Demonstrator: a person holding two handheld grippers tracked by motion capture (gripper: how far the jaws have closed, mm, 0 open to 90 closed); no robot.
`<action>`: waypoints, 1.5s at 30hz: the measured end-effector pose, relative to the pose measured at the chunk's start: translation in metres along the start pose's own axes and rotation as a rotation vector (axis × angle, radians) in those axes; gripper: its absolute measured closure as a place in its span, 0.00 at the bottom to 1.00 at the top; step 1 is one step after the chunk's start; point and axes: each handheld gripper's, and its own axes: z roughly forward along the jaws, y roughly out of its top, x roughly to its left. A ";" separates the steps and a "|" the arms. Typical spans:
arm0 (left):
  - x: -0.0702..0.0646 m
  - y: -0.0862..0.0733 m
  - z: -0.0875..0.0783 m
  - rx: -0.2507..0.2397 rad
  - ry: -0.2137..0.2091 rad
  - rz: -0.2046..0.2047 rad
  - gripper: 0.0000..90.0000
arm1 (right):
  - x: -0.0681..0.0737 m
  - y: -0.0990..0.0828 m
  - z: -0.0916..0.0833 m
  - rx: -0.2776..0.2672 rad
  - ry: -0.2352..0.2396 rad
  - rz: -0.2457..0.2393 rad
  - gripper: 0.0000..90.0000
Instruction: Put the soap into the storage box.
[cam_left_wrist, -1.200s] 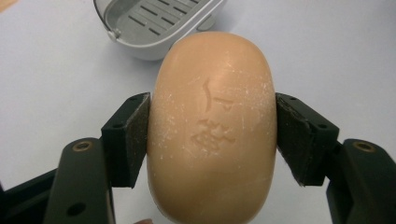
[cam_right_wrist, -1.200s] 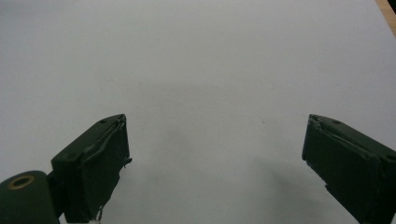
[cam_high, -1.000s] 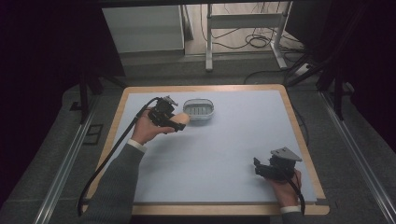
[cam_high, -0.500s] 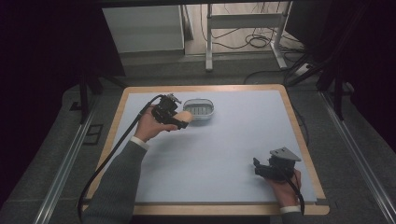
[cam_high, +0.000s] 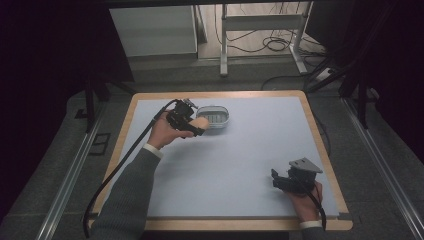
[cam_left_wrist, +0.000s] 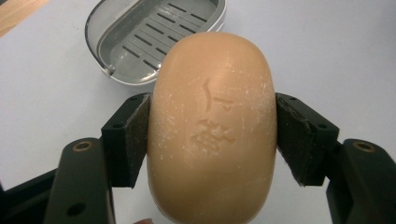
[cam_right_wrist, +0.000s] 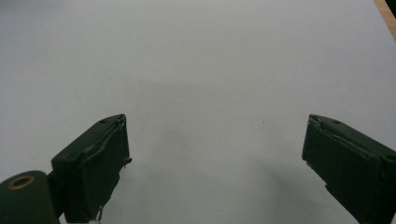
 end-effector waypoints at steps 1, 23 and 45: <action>0.001 0.001 0.001 0.002 -0.003 0.002 0.36 | 0.000 0.000 0.000 0.000 0.000 -0.001 0.08; 0.011 0.025 0.022 0.016 -0.028 0.003 0.36 | 0.000 0.000 -0.001 -0.008 -0.004 0.007 0.08; 0.019 0.053 0.048 0.052 -0.029 0.048 0.36 | -0.001 0.000 -0.001 -0.010 -0.003 0.011 0.08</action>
